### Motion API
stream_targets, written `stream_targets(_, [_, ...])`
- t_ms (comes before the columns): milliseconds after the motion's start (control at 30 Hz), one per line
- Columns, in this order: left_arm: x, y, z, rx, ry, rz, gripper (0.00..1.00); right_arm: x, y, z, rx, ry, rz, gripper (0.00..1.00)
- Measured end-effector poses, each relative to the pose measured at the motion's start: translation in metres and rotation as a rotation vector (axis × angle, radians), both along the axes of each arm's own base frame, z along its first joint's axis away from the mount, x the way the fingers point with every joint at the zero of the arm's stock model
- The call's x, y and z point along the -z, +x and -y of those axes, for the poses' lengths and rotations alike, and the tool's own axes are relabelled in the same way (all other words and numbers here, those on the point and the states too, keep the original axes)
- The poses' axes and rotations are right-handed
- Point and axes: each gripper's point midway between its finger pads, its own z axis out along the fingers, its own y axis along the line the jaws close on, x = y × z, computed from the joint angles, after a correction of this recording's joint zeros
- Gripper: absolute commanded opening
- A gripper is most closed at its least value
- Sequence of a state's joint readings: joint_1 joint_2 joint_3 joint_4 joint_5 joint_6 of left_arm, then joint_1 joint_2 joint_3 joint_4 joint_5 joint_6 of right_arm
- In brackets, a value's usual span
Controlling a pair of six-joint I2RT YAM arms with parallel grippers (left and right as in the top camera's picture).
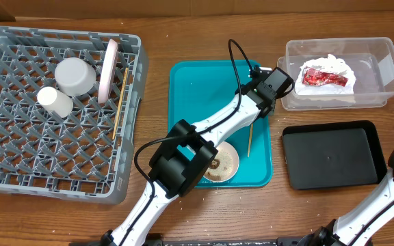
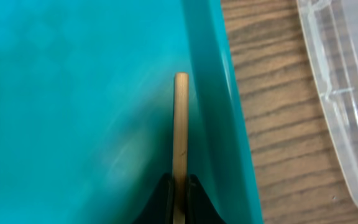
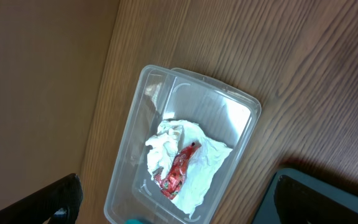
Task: Sort waste into correct bins and load items into the dishwasher
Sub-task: 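Grasp the second wooden chopstick with the left gripper, then carry the chopstick to the rack and insert it beside the first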
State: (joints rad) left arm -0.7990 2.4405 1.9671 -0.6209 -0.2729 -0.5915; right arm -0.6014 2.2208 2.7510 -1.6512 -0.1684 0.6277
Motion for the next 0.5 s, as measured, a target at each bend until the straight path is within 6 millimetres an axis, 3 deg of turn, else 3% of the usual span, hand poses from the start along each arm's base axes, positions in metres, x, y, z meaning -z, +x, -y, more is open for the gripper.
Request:
stream_targets(133, [-0.003,-0.006,-0.006,0.028,0.048,-0.035,0.04,0.0,0.0,0.0,0.0,0.0,0.0,1.0])
stream_targets(233, [-0.017,-0.003,-0.008,0.053,0.067,-0.036,0.04,0.0,0.0,0.0,0.0,0.0,0.0,1.0])
stream_targets(433, [-0.069,0.011,-0.008,0.061,0.04,-0.003,0.04,0.0,0.0,0.0,0.0,0.0,0.001,1.0])
stream_targets(500, [-0.098,0.016,-0.009,0.063,-0.004,0.012,0.04,0.0,0.0,0.0,0.0,0.0,0.001,1.0])
